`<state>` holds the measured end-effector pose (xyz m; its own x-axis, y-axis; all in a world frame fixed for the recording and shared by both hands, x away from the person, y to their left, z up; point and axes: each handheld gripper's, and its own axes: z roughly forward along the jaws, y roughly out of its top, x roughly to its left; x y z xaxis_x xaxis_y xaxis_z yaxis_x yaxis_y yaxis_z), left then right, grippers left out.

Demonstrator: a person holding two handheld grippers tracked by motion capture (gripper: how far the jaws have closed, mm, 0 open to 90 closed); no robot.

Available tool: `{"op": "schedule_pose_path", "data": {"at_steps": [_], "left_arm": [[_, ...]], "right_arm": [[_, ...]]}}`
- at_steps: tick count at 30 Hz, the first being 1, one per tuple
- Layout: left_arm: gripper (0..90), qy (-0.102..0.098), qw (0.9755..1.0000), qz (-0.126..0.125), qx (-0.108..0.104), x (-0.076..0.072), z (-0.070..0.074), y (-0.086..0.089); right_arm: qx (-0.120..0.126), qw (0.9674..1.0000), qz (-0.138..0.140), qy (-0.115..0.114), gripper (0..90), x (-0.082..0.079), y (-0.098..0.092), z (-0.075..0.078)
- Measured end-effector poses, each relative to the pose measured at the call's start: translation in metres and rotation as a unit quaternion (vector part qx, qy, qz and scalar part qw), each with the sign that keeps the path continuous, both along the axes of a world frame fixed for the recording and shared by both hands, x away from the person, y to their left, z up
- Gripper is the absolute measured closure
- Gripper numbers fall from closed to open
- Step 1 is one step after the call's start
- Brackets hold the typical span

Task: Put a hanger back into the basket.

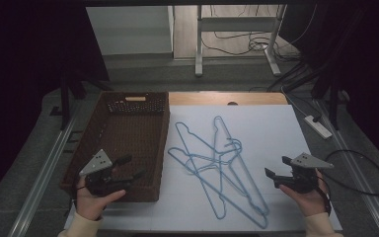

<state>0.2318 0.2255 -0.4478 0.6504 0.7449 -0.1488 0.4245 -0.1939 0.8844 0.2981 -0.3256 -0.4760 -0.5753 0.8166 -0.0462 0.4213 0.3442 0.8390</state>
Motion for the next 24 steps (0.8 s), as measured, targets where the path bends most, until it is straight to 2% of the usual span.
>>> {"op": "schedule_pose_path", "data": {"at_steps": [24], "left_arm": [[30.1,0.002,1.0,0.004,0.002,0.0012,-0.0006,0.0014]], "right_arm": [[0.005,1.0,0.004,0.005,21.2,-0.0015,0.0004,0.0006]]}}
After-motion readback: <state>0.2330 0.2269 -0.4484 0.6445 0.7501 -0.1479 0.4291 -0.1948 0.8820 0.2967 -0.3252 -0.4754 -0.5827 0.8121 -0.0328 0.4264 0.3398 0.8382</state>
